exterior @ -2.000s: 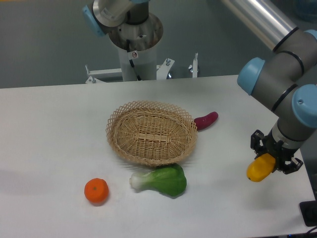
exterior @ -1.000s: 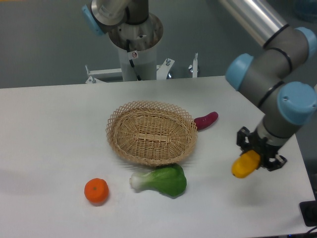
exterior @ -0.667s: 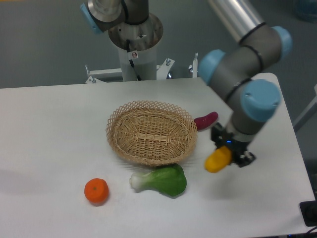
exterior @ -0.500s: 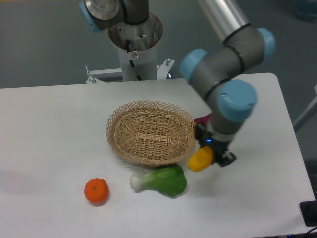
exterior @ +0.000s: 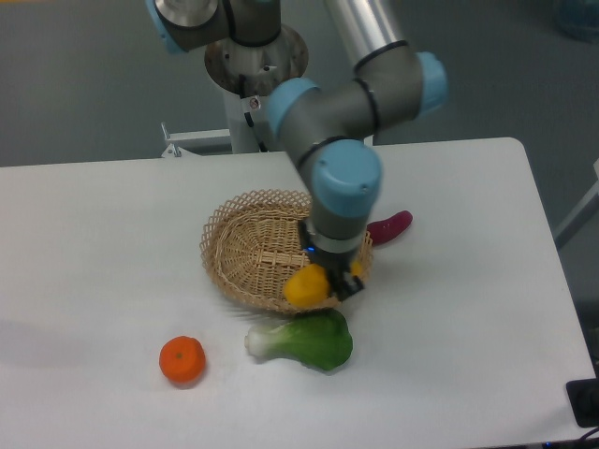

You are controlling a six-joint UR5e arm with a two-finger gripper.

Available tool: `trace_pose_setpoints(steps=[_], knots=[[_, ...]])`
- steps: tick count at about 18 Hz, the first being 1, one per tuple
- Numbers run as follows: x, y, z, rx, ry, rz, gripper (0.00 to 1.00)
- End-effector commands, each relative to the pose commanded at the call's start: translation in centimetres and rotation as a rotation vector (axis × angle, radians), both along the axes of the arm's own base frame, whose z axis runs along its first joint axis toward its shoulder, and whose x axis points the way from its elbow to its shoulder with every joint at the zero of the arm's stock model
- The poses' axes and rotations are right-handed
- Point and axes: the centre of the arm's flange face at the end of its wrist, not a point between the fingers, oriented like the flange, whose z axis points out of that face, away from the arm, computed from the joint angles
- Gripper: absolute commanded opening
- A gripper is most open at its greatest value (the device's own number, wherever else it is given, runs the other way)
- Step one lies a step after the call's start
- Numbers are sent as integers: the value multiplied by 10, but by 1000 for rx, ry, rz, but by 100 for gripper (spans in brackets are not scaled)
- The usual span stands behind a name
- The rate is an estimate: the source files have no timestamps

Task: Place the mango in the basket
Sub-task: 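Lower the yellow mango into the basket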

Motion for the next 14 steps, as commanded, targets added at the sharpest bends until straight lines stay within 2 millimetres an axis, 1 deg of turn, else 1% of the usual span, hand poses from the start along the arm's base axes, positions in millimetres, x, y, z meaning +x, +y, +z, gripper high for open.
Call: trace_pose_setpoints(steps=[1,4,6,7,9,10,14], knots=[[10,2,-3,-11,0,-17,41],[34,8,-11,-30,-8,-53,44],[49,9,-18,-46,-15,-78,50],[55,10,-23,-49,-26,-87,56],[58,13,-28,-55,-33,-100,97],[58,13,-28,-53,-32,-99,100],[54,17,-23,-44,-22,-102,100]])
